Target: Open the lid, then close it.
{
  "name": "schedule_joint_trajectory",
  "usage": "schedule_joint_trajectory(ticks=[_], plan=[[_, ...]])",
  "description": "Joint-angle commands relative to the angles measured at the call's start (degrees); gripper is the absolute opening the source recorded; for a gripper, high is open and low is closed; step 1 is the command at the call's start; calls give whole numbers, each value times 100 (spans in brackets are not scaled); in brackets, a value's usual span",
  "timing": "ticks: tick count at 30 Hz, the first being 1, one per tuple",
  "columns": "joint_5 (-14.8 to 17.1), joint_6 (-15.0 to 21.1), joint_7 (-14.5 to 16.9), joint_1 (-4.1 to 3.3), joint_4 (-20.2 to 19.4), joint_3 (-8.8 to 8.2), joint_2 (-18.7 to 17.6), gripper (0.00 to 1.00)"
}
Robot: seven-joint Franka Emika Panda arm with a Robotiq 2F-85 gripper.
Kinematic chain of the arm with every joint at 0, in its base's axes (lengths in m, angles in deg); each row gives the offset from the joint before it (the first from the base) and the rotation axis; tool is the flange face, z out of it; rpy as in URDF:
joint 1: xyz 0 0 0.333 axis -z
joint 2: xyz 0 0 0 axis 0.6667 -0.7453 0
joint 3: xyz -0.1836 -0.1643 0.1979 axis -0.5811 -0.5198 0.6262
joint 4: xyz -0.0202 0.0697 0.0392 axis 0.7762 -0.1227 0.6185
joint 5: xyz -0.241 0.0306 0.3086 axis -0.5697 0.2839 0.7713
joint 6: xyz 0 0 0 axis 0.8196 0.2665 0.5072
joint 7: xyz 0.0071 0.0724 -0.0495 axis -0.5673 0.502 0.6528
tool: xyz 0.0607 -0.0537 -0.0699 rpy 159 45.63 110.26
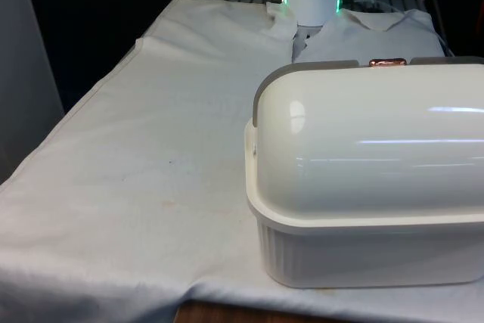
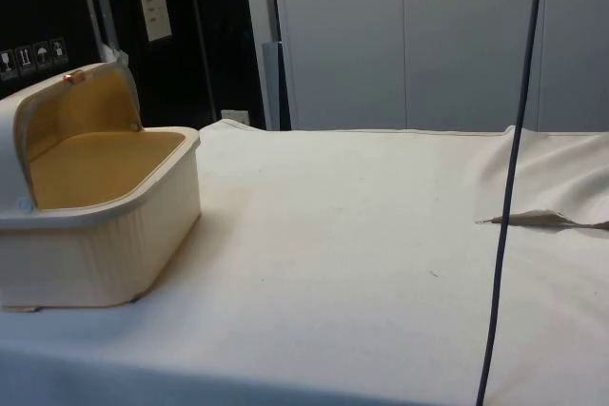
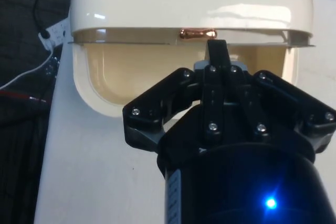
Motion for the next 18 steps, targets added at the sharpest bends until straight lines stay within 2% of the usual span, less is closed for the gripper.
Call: schedule_joint_trajectory(ticks=[1, 5, 6, 8, 14, 15, 18], plan=[[34, -143, 57, 0, 29, 17, 17, 0], [23, -418, 120, 0, 120, 17, 0, 0], [0, -269, 63, -6, 86, 0, 6, 0], [23, -533, 155, 0, 155, 17, -11, 0], [40, -888, 246, 6, 275, 23, -74, 0], [0, -819, 206, -6, 241, 6, -40, 0], [34, -980, 246, 0, 309, 17, -97, 0]])
